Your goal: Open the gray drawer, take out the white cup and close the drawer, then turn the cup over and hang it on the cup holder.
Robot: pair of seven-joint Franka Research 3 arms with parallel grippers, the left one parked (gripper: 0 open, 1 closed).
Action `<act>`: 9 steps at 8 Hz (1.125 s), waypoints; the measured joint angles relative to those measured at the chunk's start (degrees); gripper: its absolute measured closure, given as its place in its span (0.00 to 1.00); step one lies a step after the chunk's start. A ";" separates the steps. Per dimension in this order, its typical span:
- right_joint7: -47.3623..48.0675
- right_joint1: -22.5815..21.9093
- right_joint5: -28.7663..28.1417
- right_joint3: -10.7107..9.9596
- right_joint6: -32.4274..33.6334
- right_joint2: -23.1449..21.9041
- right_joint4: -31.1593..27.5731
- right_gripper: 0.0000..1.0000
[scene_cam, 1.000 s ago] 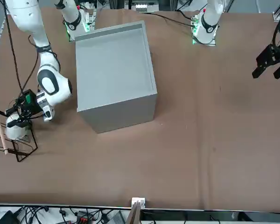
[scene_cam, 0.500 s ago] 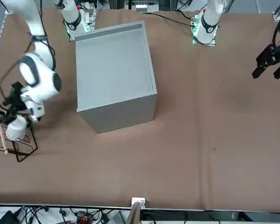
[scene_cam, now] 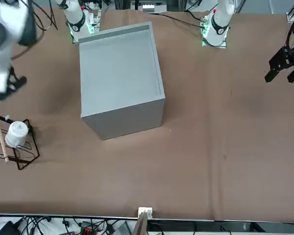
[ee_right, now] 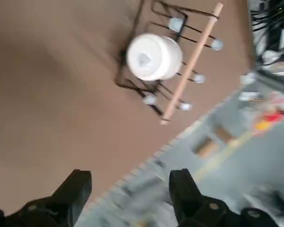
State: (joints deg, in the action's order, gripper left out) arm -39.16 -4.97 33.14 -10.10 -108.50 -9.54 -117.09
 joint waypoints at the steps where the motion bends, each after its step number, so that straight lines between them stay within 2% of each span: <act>1: 0.84 -0.08 -8.99 -1.59 3.12 -2.72 0.66 0.00; 3: 9.51 -1.36 -23.24 -4.53 10.55 -4.57 5.64 0.00; 4: 14.48 -1.79 -27.12 -5.15 11.81 -4.76 7.49 0.00; 6: 21.24 -2.37 -29.13 -4.85 12.37 -5.67 8.47 0.00; 9: 29.05 -2.99 -29.13 -1.34 12.47 -5.78 8.59 0.00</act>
State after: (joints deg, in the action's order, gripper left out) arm -10.12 -7.95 4.01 -11.43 -96.03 -15.32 -108.50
